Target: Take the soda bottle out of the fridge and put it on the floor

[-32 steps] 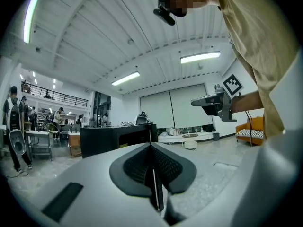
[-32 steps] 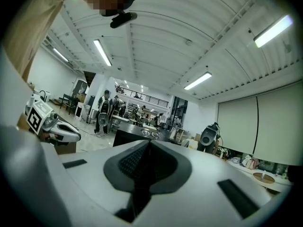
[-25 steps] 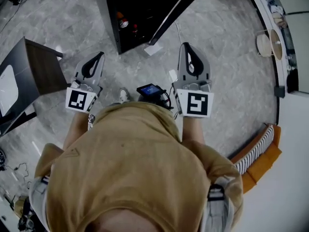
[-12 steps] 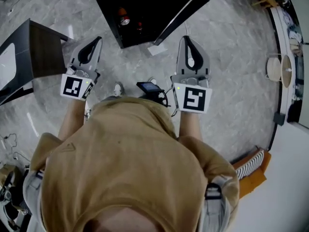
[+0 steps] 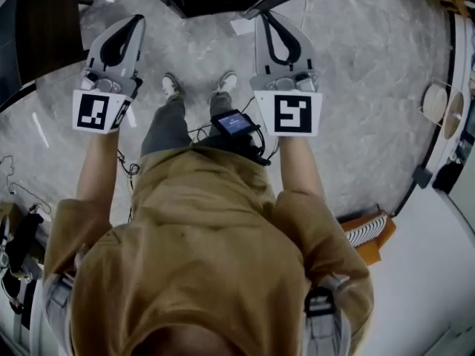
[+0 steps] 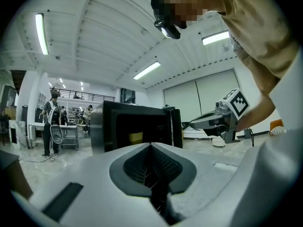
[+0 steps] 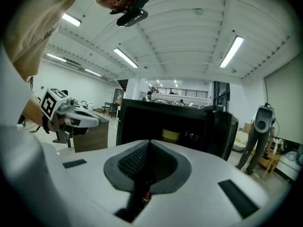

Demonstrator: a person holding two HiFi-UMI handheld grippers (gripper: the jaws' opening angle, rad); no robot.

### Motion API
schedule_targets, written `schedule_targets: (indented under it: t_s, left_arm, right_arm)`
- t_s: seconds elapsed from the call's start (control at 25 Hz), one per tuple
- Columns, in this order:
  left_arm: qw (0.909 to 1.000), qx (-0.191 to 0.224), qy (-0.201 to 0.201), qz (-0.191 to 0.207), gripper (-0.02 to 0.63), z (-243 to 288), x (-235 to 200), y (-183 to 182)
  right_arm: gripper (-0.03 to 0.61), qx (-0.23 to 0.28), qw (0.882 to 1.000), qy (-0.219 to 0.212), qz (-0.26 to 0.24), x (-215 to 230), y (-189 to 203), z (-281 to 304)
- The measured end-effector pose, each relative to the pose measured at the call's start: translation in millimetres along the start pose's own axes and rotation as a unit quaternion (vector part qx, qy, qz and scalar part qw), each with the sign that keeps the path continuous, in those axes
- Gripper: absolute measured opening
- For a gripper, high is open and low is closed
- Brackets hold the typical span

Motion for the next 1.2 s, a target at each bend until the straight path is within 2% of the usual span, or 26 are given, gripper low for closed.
schedule_targets:
  t_s: [0.16,0.36,0.52,0.6,0.72,0.92,1.2]
  left_arm:
    - [0.9998,-0.008,0.015,0.007,-0.005,16,2,26]
    - [0.9995,-0.018,0.025,0.007,-0.005,38,-22,140]
    - [0.9992,-0.033,0.023,-0.005,-0.005,38,-20,199]
    - [0.9988,-0.038,0.029,-0.008,-0.005,41,-18,207]
    - [0.9987,-0.04,0.028,-0.015,-0.005,48,-19,199]
    - [0.9981,-0.043,0.03,-0.033,-0.005,60,-21,264]
    - [0.998,-0.044,0.023,-0.038,-0.005,66,-18,301]
  right_arm:
    - [0.002,-0.006,1.0,-0.024,-0.003,-1,42,31]
    - [0.002,-0.018,0.998,-0.063,-0.014,-39,151,101]
    - [0.003,-0.019,0.997,-0.077,-0.016,-60,203,121]
    - [0.003,-0.027,0.996,-0.079,-0.017,-62,211,125]
    - [0.003,-0.031,0.996,-0.083,-0.018,-57,205,128]
    - [0.003,-0.049,0.995,-0.085,-0.016,-67,268,154]
    - [0.003,-0.062,0.993,-0.09,-0.033,-69,303,168]
Point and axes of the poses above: the fingertips, and each gripper's own axes: z forward along the fingers, x to its right, y out of its underside, the point moved 9 cm from there along -z, backward along the fingers, and after that the axes turned 1 degree about -x, right-handed, at the moved point
